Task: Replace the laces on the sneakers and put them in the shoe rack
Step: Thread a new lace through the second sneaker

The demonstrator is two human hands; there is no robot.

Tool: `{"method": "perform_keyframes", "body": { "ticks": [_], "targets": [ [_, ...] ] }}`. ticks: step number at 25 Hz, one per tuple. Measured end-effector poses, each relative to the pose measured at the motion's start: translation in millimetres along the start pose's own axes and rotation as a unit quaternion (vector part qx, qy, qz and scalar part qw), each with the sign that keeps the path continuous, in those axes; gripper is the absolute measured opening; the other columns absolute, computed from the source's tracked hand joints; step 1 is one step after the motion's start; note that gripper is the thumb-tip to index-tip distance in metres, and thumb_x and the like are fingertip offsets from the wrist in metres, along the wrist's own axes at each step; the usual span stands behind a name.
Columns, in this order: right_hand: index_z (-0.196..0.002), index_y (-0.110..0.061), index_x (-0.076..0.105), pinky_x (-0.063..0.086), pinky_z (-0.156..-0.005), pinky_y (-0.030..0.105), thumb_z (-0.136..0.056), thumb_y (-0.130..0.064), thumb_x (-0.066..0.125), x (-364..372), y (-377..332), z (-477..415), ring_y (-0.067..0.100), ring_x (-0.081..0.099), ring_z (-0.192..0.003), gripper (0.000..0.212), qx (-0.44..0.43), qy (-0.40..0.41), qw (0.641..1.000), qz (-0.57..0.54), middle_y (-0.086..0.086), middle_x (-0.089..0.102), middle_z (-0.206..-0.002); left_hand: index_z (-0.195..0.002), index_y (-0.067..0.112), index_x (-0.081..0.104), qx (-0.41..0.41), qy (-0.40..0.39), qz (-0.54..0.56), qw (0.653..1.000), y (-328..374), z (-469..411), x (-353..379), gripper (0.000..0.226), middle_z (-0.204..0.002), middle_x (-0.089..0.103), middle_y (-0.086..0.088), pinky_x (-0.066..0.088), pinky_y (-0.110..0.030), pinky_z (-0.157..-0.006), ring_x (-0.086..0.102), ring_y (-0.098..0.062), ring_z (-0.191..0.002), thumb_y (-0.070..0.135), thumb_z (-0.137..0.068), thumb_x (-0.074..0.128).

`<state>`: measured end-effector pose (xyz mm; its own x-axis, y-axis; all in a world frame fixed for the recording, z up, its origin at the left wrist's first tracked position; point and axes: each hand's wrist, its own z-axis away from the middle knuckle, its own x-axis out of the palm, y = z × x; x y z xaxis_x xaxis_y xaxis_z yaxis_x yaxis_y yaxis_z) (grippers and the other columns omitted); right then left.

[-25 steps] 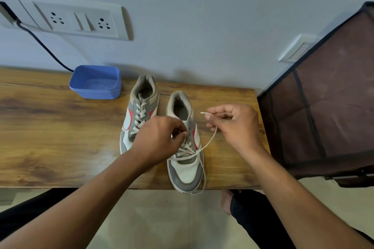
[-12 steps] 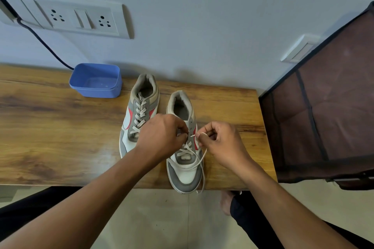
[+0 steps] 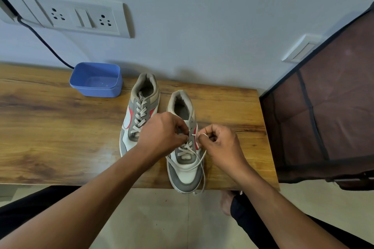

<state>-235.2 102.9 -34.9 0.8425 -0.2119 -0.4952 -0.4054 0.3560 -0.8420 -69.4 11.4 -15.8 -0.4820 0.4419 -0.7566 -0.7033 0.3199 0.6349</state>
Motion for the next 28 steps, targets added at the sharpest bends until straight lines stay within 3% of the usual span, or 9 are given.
{"method": "perform_keyframes", "body": {
  "ticks": [5,9,21,25,28],
  "targets": [
    [-0.089,-0.024,0.074,0.058,-0.069,0.026,-0.097,-0.021,0.071,2,-2,2,0.008,0.072,-0.075,0.009,-0.007,-0.034,0.999,-0.027,-0.006,0.077,-0.081,-0.089,0.030,0.080,0.002,-0.002,0.007,1.000,-2,-1,1,0.007,-0.071,0.070,0.013,0.054,-0.024,-0.056,0.062,-0.001,-0.062,0.024,-0.084,0.079],
    [-0.090,-0.021,0.074,0.062,-0.074,0.036,-0.097,-0.021,0.070,3,1,2,0.010,0.073,-0.074,0.008,0.002,0.000,1.000,-0.023,-0.004,0.076,-0.079,-0.087,0.029,0.080,-0.007,-0.010,0.028,1.000,-4,-2,1,0.006,-0.072,0.071,0.013,0.061,-0.032,-0.063,0.065,-0.001,-0.064,0.025,-0.083,0.081],
    [-0.084,-0.020,0.076,0.053,-0.059,0.019,-0.092,-0.018,0.078,-1,-6,-2,0.004,0.069,-0.064,0.008,-0.015,-0.006,1.000,0.027,-0.005,0.075,-0.071,-0.084,0.026,0.078,0.008,-0.023,0.055,0.998,-6,-3,0,0.007,-0.066,0.070,0.007,0.055,-0.029,-0.061,0.065,-0.007,-0.061,0.021,-0.082,0.083],
    [-0.086,-0.024,0.074,0.052,-0.059,0.028,-0.092,-0.024,0.075,-2,-12,-1,0.006,0.065,-0.067,0.006,-0.135,0.015,0.975,0.177,-0.010,0.069,-0.075,-0.091,0.024,0.080,0.008,0.001,0.065,0.998,-5,1,5,0.009,-0.066,0.069,0.007,0.057,-0.029,-0.061,0.065,-0.007,-0.061,0.021,-0.083,0.083],
    [-0.087,-0.022,0.075,0.049,-0.059,0.029,-0.092,-0.024,0.073,2,-20,4,0.008,0.064,-0.067,0.006,-0.139,0.027,0.965,0.222,-0.009,0.069,-0.076,-0.084,0.024,0.079,0.013,-0.005,0.062,0.998,-5,1,3,0.004,-0.067,0.071,0.008,0.058,-0.028,-0.062,0.066,-0.006,-0.062,0.021,-0.083,0.082]
  ]
}}
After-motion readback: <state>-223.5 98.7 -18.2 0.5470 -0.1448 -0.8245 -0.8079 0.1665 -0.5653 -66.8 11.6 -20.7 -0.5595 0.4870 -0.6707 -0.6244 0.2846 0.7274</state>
